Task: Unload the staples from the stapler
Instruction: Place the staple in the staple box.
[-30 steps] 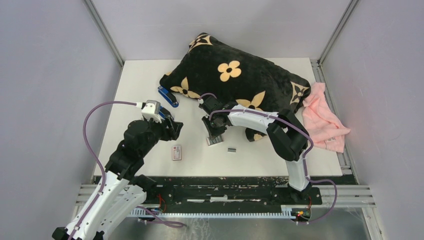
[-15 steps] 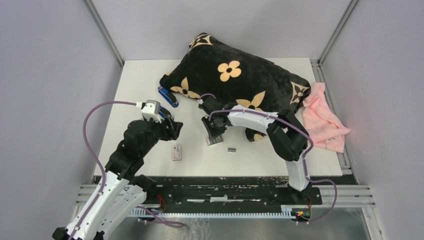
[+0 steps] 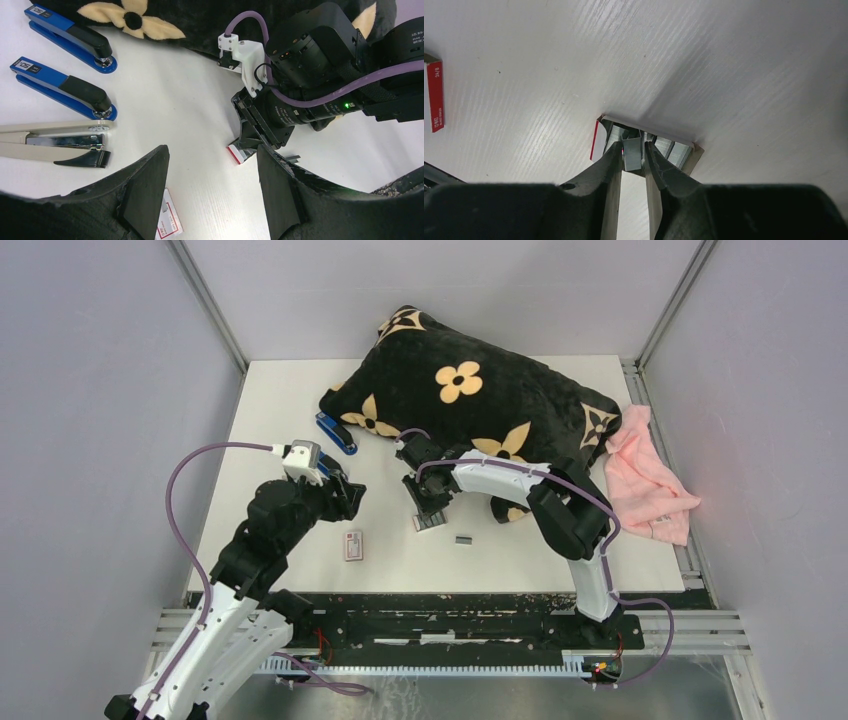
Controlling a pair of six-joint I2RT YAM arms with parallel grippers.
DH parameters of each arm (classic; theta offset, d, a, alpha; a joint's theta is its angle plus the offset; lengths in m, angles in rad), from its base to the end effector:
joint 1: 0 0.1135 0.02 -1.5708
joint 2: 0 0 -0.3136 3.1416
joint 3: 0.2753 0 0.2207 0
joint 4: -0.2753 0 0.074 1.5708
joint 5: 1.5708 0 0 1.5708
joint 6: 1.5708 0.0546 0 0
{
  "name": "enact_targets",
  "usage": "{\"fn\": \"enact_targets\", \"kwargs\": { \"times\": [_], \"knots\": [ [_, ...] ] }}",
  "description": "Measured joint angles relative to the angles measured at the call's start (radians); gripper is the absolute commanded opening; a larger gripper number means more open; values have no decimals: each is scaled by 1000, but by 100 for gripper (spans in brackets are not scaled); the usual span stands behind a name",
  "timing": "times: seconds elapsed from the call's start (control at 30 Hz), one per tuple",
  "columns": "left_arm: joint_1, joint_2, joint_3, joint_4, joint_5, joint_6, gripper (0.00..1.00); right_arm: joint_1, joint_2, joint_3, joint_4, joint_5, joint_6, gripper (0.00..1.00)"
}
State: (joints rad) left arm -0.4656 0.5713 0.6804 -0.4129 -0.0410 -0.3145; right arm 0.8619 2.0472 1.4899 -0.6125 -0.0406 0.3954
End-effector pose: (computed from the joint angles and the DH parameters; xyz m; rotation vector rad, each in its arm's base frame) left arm 0.0756 -0.0355 0.3274 0.1152 1.9011 -0.4957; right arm 0.2756 0.3248 0.2124 -0.6621 2.7369 0.3828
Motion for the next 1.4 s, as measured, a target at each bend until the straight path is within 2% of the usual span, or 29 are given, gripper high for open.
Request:
{"fn": "enact_targets", "kwargs": {
  "times": [0.47,1.4],
  "knots": [
    [6,0,0,2,18,0,72,0,0,0,-2,-1,1,23],
    [19,2,0,3,22,0,72,0,-2,0,-21,0,29,19]
  ]
}}
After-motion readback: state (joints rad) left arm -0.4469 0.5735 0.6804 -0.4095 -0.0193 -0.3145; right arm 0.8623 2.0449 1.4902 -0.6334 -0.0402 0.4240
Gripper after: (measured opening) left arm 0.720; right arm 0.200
